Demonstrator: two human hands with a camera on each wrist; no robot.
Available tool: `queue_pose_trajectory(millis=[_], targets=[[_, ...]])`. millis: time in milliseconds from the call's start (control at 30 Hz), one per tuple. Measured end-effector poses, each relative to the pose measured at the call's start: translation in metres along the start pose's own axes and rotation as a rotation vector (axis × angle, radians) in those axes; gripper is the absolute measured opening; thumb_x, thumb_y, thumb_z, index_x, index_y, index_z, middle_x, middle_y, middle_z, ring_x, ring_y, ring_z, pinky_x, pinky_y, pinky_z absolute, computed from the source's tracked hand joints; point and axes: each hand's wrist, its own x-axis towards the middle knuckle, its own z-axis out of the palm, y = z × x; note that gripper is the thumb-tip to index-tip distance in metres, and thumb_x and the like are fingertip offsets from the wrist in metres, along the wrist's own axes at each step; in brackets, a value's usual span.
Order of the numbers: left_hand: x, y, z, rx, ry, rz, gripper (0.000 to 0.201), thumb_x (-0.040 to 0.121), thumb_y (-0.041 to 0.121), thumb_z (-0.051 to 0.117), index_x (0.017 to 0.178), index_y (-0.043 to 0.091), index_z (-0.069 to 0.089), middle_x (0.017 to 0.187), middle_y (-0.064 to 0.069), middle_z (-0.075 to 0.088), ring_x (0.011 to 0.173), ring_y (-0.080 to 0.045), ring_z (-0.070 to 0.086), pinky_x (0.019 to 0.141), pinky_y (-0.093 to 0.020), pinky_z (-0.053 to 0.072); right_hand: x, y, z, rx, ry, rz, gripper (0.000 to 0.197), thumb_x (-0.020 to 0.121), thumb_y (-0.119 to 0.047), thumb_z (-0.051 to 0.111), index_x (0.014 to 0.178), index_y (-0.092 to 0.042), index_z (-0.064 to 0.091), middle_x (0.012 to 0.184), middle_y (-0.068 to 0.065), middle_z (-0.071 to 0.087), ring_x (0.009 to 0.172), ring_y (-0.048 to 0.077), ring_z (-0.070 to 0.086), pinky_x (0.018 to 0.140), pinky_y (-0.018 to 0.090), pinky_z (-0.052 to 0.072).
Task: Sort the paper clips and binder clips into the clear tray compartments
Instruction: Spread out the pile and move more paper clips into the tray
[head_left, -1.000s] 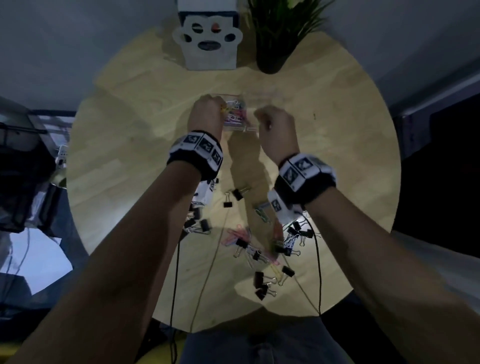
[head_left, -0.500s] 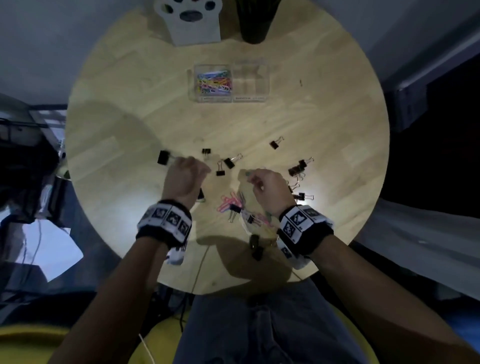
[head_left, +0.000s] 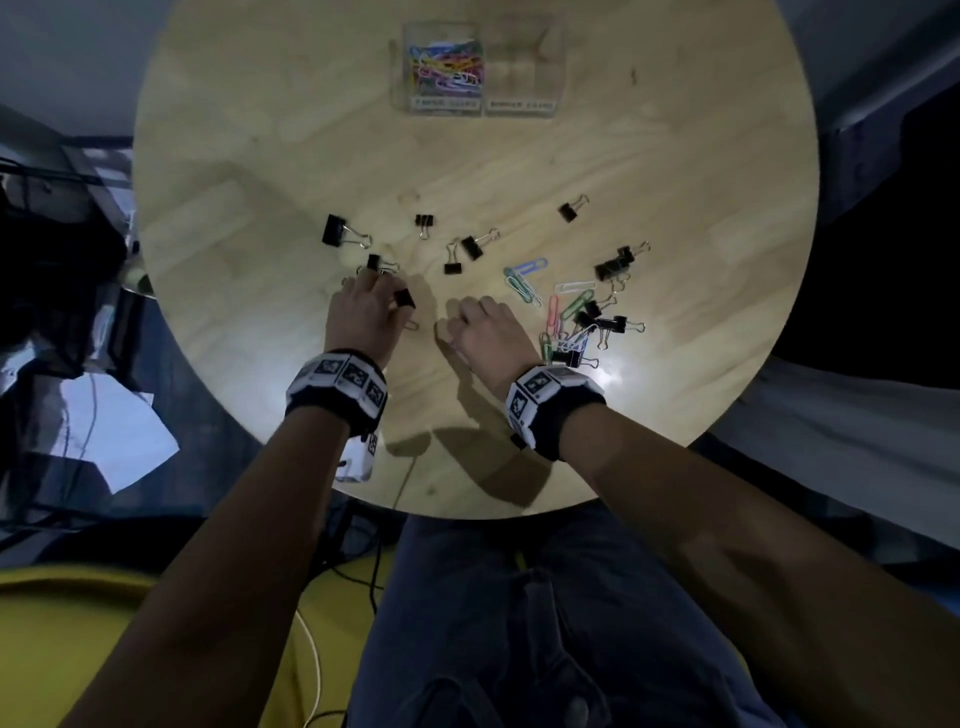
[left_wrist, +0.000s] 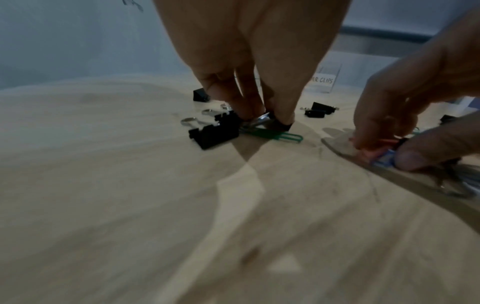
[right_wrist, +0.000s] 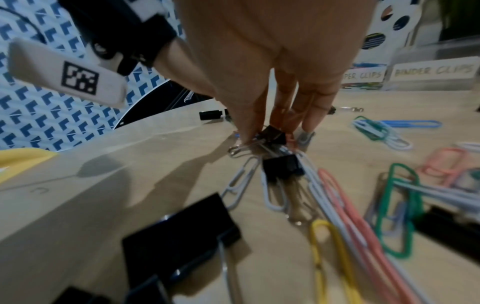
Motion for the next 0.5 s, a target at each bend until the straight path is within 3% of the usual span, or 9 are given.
queue_pose_trajectory(millis=[100,167,233,333,400,467,500], targets=[[0.008,0.002,-0.006,-0.028,0.060,-0.041,0.030,0.083,0.013,0.060,0.112,0.007,0.059,0.115,-0.020,0.057,0.107,-0.038,0.049,0.092,-0.046,0.040,0.002,-0.001,0.005,-0.014,-0.055,0.008,0.037,0.090,-0.006,0.042,0.125,0.004,0.046,0.133,0.022,0.043,0.123,0.036,0.042,0.101,0.042,0.034],[0.009,0.002,-0.010,0.046,0.097,-0.028,0.033,0.084,0.012,0.056,0.117,0.008,0.055,0.120,-0.020,0.054,0.111,-0.038,0.046,0.093,-0.046,0.038,0.001,-0.001,0.006,-0.012,-0.019,0.021,0.036,0.091,-0.004,0.038,0.126,0.004,0.043,0.130,0.023,0.047,0.123,0.035,0.042,0.101,0.043,0.033],[0.005,0.002,-0.012,0.142,0.095,0.060,0.031,0.085,0.012,0.055,0.116,0.009,0.055,0.120,-0.017,0.054,0.112,-0.038,0.044,0.091,-0.047,0.037,0.003,-0.001,0.010,0.005,0.026,0.036,0.033,0.089,-0.002,0.042,0.121,0.001,0.045,0.125,0.021,0.053,0.120,0.034,0.046,0.098,0.041,0.035],[-0.003,-0.005,-0.011,0.231,0.065,0.313,0.020,0.077,0.008,0.063,0.097,0.009,0.064,0.104,-0.015,0.061,0.105,-0.034,0.046,0.084,-0.047,0.041,0.002,0.007,0.009,0.096,0.066,0.079,0.031,0.088,-0.004,0.049,0.119,-0.006,0.046,0.120,0.016,0.058,0.115,0.031,0.049,0.095,0.039,0.036],[-0.007,-0.008,-0.009,0.344,-0.010,0.390,0.019,0.075,0.008,0.065,0.094,0.006,0.065,0.100,-0.017,0.061,0.100,-0.035,0.049,0.082,-0.046,0.041,0.001,0.017,0.008,0.250,0.119,0.136,0.037,0.086,0.000,0.051,0.122,-0.008,0.046,0.118,0.016,0.061,0.111,0.031,0.054,0.092,0.037,0.040],[-0.009,-0.007,-0.007,0.430,-0.106,0.367,0.019,0.081,0.011,0.060,0.098,0.003,0.062,0.104,-0.020,0.058,0.101,-0.038,0.050,0.085,-0.047,0.036,-0.003,0.028,0.005,0.493,0.200,0.217,0.035,0.085,0.003,0.050,0.118,-0.006,0.054,0.114,0.017,0.062,0.101,0.031,0.059,0.085,0.028,0.045],[-0.009,-0.006,-0.005,0.451,-0.123,0.352,0.018,0.083,0.012,0.058,0.098,0.003,0.061,0.105,-0.021,0.057,0.102,-0.038,0.050,0.086,-0.047,0.033,-0.007,0.034,0.002,0.609,0.247,0.260,0.029,0.085,0.004,0.050,0.112,-0.004,0.059,0.111,0.016,0.062,0.092,0.027,0.061,0.076,0.015,0.047]])
